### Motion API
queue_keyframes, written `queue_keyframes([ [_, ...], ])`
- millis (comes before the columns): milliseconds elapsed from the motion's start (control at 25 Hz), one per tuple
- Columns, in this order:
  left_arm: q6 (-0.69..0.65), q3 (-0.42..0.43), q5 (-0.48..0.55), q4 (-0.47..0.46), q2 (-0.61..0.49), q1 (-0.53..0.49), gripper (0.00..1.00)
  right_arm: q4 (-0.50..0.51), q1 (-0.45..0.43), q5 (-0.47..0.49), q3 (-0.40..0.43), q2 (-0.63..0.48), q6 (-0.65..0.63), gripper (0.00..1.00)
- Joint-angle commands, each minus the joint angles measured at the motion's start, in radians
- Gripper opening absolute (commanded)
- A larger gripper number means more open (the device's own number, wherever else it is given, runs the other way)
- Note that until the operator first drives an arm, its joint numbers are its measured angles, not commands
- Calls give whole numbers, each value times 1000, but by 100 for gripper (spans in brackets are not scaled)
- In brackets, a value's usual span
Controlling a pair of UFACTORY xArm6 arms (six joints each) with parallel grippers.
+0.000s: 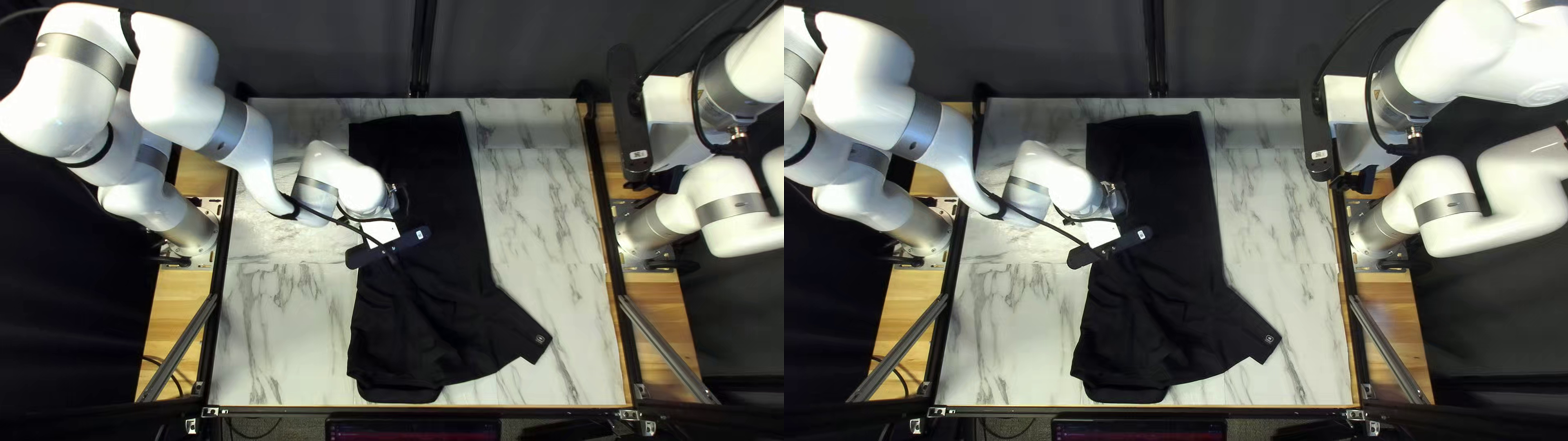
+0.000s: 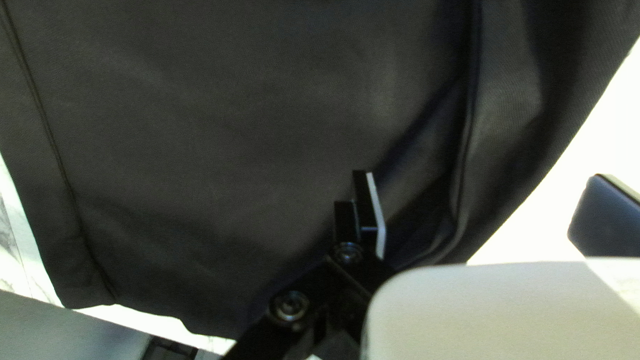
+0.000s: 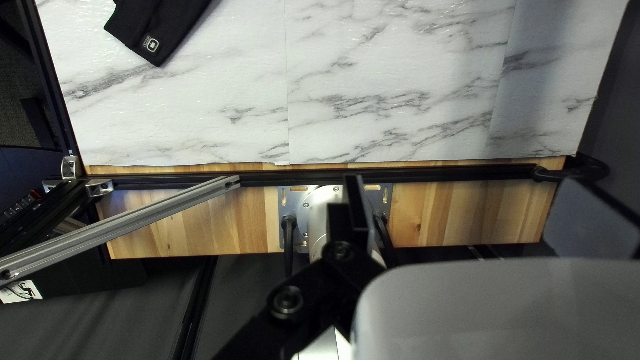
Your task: Fold t-shirt
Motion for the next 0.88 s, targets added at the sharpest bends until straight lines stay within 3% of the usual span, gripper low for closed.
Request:
queue_keyframes([
  [40, 21, 1, -2, -14, 1, 4, 58, 0, 0, 0, 0, 0, 0, 100],
  [120, 24, -2, -6, -14, 9, 9, 52, 0, 0, 0, 0, 0, 0, 100],
  [200, 29, -8, -11, -15, 21, 17, 35, 0, 0, 0, 0, 0, 0, 100],
  [280, 39, -18, -15, -20, 36, 23, 25, 0, 0, 0, 0, 0, 0, 100],
  [320, 43, -21, -15, -21, 39, 24, 7, 0, 0, 0, 0, 0, 0, 100],
  [600, 69, -23, -8, -39, 39, 26, 4, 0, 0, 0, 0, 0, 0, 100],
  [880, 28, -23, 90, -23, -60, -27, 3, 0, 0, 0, 0, 0, 0, 100],
])
